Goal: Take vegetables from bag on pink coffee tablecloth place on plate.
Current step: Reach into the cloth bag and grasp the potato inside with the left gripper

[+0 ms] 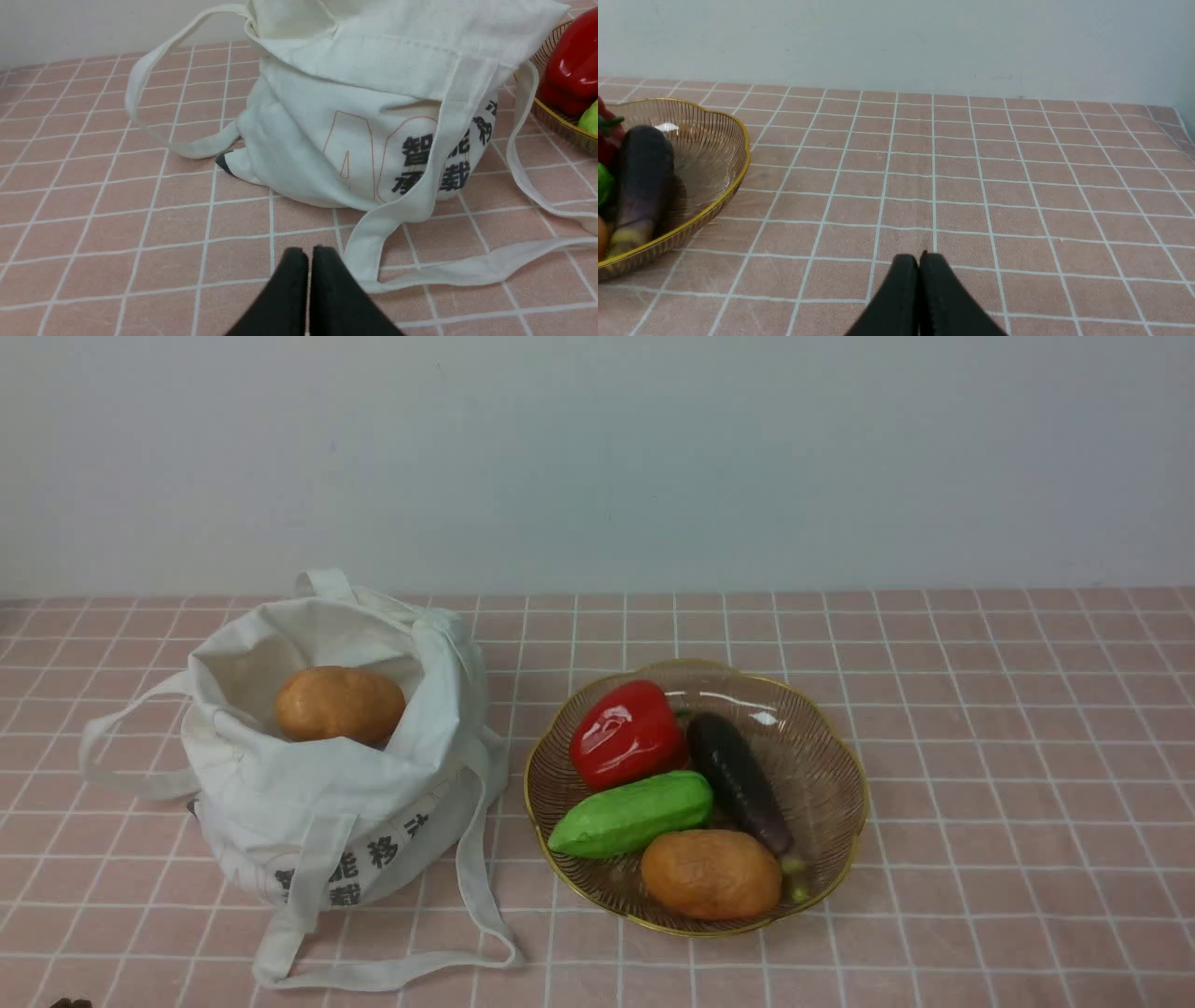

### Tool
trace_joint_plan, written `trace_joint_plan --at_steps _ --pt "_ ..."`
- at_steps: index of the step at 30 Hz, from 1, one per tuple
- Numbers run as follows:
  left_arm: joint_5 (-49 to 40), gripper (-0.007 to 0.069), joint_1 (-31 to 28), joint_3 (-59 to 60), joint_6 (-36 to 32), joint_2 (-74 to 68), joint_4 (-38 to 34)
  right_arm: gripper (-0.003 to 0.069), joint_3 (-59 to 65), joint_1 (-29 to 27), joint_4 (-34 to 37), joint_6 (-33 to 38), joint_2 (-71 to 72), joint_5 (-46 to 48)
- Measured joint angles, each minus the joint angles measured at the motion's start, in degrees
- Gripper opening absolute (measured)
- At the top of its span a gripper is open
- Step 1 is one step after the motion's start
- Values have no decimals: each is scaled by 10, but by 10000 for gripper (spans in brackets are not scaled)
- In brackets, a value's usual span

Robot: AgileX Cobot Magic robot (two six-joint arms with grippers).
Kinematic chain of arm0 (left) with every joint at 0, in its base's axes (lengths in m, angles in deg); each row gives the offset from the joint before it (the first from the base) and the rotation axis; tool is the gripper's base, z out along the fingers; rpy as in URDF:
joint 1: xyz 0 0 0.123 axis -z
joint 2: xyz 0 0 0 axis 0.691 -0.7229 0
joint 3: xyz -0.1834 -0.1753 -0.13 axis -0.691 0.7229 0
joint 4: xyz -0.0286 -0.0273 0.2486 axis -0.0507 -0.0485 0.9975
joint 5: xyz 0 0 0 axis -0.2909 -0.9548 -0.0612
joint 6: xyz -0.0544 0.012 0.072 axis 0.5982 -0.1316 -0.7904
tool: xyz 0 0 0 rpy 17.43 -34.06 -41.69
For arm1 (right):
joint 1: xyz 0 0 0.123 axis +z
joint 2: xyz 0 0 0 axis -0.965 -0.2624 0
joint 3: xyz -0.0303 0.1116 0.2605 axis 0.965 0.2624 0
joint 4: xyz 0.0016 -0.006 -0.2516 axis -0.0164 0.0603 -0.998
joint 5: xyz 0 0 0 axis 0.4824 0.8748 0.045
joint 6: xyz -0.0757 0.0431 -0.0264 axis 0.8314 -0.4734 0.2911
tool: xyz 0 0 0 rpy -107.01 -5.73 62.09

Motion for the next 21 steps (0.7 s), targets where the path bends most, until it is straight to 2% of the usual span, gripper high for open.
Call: trace_joint_plan --at_steps 21 --pt "0 -5 0 0 -6 0 10 -12 0 0 0 0 0 0"
